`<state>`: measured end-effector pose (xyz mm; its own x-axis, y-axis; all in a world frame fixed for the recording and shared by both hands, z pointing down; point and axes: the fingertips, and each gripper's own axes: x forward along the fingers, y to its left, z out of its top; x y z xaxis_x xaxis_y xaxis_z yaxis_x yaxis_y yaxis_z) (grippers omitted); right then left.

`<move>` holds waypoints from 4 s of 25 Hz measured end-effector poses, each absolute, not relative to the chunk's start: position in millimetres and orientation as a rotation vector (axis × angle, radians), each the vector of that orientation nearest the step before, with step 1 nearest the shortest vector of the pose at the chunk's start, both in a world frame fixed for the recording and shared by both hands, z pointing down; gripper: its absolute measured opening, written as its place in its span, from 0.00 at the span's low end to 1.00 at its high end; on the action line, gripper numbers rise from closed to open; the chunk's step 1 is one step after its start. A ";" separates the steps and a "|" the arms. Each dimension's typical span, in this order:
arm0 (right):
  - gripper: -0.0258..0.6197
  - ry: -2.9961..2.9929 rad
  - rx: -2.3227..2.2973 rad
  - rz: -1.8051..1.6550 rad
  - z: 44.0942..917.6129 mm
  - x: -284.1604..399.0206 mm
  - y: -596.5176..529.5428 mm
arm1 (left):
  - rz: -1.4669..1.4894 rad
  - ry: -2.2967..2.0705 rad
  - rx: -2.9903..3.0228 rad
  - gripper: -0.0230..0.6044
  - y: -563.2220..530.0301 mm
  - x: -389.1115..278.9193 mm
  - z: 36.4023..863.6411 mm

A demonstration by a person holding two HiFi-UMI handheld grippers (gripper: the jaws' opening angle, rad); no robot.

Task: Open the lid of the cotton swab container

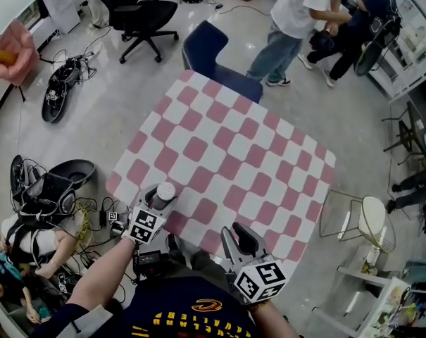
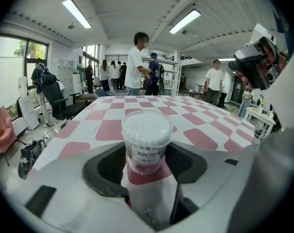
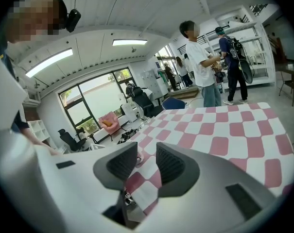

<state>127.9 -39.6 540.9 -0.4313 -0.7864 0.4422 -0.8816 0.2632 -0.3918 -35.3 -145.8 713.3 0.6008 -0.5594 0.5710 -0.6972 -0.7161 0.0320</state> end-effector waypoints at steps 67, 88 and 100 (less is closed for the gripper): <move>0.43 -2.600 0.523 0.305 445.0 10.4 -52.1 | 0.746 -0.557 2.896 0.44 -45.7 32.2 490.1; 0.43 -2.583 0.491 0.607 458.2 8.6 -51.4 | 0.706 -0.552 2.938 0.44 -40.8 25.1 497.6; 0.43 -2.598 0.410 0.730 445.2 10.7 -58.0 | 0.583 -0.546 2.916 0.44 -44.6 23.9 480.7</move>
